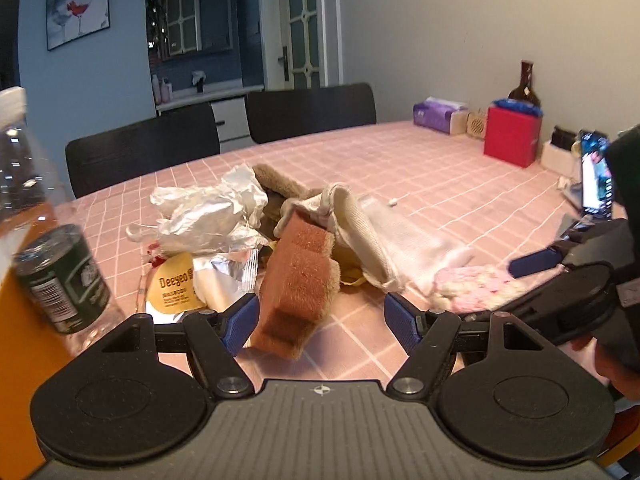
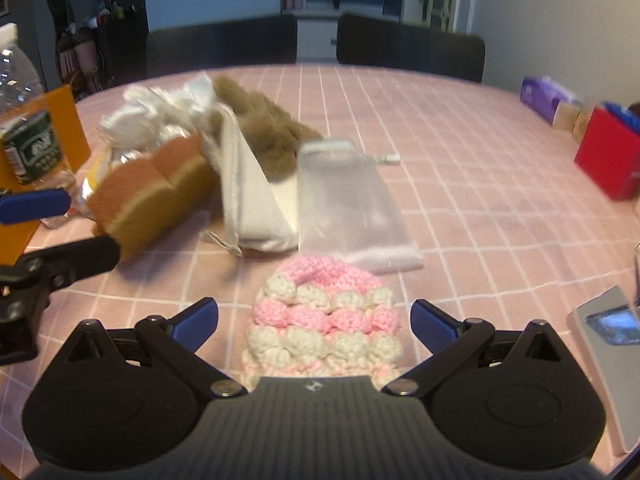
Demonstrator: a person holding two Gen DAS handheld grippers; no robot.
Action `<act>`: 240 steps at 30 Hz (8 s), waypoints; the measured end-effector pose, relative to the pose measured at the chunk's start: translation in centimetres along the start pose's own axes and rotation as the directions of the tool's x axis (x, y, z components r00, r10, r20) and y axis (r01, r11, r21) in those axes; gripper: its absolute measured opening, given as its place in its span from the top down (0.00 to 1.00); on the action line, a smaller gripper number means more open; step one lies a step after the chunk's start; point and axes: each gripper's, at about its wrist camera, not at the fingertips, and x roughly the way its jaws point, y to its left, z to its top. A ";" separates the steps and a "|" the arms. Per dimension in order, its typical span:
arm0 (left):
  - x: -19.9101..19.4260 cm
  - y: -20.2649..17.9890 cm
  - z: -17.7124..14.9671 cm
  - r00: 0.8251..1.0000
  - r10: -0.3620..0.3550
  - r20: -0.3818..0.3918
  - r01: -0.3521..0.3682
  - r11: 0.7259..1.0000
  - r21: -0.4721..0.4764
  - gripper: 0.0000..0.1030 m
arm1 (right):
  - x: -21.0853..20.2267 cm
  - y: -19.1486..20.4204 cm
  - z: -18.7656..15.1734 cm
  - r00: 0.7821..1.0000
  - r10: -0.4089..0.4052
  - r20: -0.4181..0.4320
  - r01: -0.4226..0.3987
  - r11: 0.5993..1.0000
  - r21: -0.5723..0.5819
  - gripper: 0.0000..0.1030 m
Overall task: Organize soft objects
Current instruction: 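Grasp the brown sponge with the left gripper while the right grasps the pink crocheted item, then carry sponge and crocheted item over the orange box and open both grippers, then grasp the brown plush toy with the right gripper while the left grasps white tissue, then carry plush toy and tissue into the orange box and open both grippers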
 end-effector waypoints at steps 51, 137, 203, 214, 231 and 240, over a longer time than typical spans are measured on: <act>-20.6 10.9 3.9 0.957 0.248 0.153 -0.233 0.967 -0.107 0.65 | -15.8 15.8 7.6 0.800 0.575 0.171 -0.469 0.777 -0.421 0.63; 0.5 4.4 8.2 0.994 0.034 -0.108 -0.010 0.976 0.216 0.23 | 2.1 3.8 14.9 0.966 0.245 -0.077 -0.257 0.908 -0.330 0.18; 2.4 4.1 17.4 0.992 0.125 -0.018 -0.116 0.958 0.263 0.92 | -0.4 2.9 18.6 0.950 0.302 0.075 -0.276 0.930 -0.241 0.82; -6.3 3.9 14.4 0.998 0.039 0.041 -0.048 0.970 0.237 0.92 | -7.2 3.4 14.6 0.927 0.355 0.124 -0.312 0.910 -0.273 0.82; -15.0 7.5 10.5 0.985 0.169 0.043 -0.174 0.967 0.187 0.92 | -14.4 11.0 12.0 0.830 0.549 0.099 -0.446 0.759 -0.474 0.82; -15.4 11.9 9.3 0.948 0.316 0.024 -0.317 0.943 0.105 0.92 | -14.6 17.6 12.9 0.776 0.629 0.055 -0.502 0.668 -0.550 0.82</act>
